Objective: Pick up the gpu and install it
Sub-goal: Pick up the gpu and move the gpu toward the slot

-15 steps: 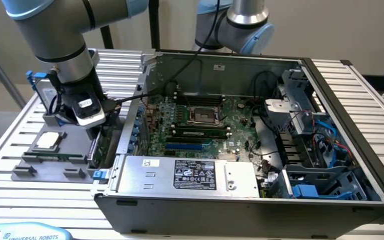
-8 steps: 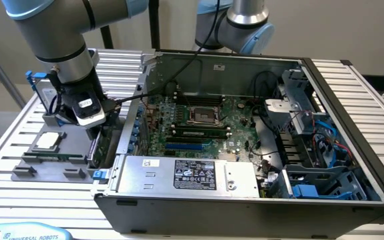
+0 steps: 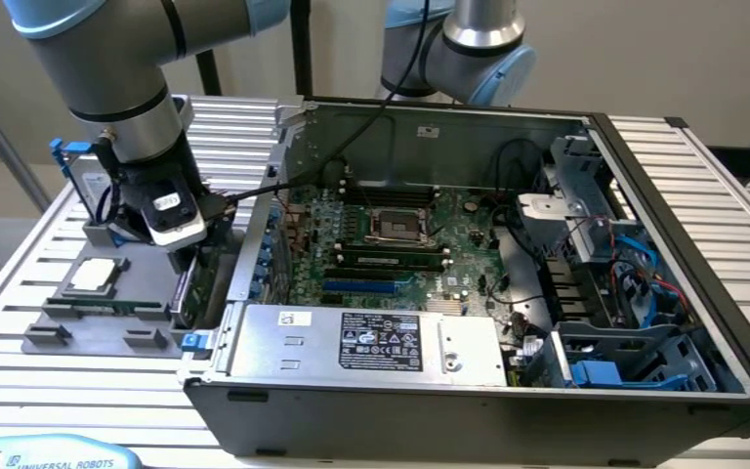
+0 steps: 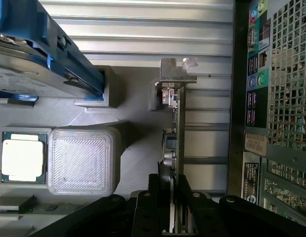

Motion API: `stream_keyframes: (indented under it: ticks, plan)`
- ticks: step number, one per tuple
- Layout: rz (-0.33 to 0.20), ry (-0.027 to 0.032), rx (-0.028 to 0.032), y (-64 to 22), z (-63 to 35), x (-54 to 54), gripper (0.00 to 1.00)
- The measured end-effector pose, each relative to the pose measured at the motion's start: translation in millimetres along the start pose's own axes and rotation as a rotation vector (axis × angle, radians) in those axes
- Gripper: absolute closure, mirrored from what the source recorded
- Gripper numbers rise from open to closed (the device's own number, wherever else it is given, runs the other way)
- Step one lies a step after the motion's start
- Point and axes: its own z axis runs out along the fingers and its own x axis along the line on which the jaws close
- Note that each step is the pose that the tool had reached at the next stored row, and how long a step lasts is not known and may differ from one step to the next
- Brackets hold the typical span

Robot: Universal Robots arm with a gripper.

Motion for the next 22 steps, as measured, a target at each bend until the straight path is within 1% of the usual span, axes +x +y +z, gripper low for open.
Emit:
stream_keyframes:
  ticks: [2,5,22]
  plan:
    - [0.0,0.0002,0.0001,0.1,-2.0,0.0,0.73]
    - [0.0,0.0003,0.0001,0.5,-11.3,-0.3,0.73]
    - [0.0,0.0001,-0.0001,4.3,-88.3,-3.0,0.73]
